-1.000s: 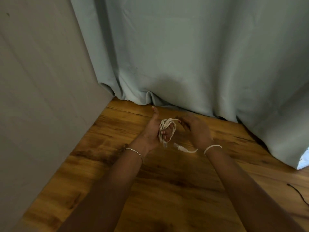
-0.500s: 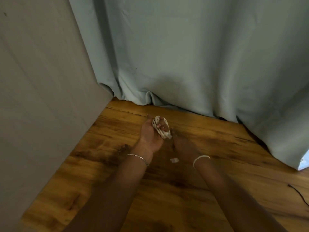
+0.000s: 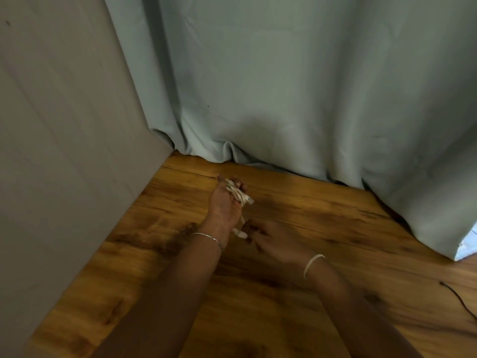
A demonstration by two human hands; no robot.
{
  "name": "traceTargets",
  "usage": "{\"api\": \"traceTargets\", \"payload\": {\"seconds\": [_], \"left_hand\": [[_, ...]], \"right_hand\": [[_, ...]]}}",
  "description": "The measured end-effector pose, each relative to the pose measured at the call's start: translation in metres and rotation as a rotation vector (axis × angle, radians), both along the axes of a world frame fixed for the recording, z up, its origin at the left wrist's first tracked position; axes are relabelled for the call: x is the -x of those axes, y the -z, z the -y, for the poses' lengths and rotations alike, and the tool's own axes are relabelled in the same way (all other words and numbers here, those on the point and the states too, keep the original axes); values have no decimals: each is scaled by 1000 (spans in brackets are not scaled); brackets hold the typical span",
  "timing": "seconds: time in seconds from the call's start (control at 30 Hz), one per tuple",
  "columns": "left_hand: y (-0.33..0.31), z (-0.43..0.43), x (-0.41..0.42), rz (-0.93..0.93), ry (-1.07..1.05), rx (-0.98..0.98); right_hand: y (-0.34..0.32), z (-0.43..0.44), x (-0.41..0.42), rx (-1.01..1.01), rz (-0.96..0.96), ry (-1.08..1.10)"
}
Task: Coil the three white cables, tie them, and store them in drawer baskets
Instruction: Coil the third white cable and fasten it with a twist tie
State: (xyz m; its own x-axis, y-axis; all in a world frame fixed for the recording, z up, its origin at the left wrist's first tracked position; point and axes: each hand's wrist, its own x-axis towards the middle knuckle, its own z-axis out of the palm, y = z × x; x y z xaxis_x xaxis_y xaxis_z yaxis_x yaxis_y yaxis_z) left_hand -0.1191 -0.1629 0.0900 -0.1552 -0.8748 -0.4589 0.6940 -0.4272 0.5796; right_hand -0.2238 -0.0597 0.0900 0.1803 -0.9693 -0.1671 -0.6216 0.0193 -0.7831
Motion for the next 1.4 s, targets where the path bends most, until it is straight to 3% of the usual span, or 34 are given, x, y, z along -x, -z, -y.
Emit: {"api": "traceTargets", "payload": {"seconds": [0.13,0.23,0.33,0.57,0.8,1.03,1.2,1.4], "left_hand": [[9,-2,2,177,119,-54],[14,-10,7,344,319,-70],[13,-17,0,523,453,64],[25,-18,-7,374,756,274],[11,-27,6,340,863,415],[3,-26,10,283,987,401],[0,-27,7,297,1007,329],[-3,-29,7,163,1017,329]], "right_hand": [[-10,-2,-1,2,169,-30],[-7,3,-4,57,96,-84],[-8,9,-1,126,131,-10],[-15,19,18,178,99,140],[-9,29,31,213,78,188],[-11,22,27,47,563,251],[-8,19,25,34,581,299],[-9,13,16,222,624,320]]}}
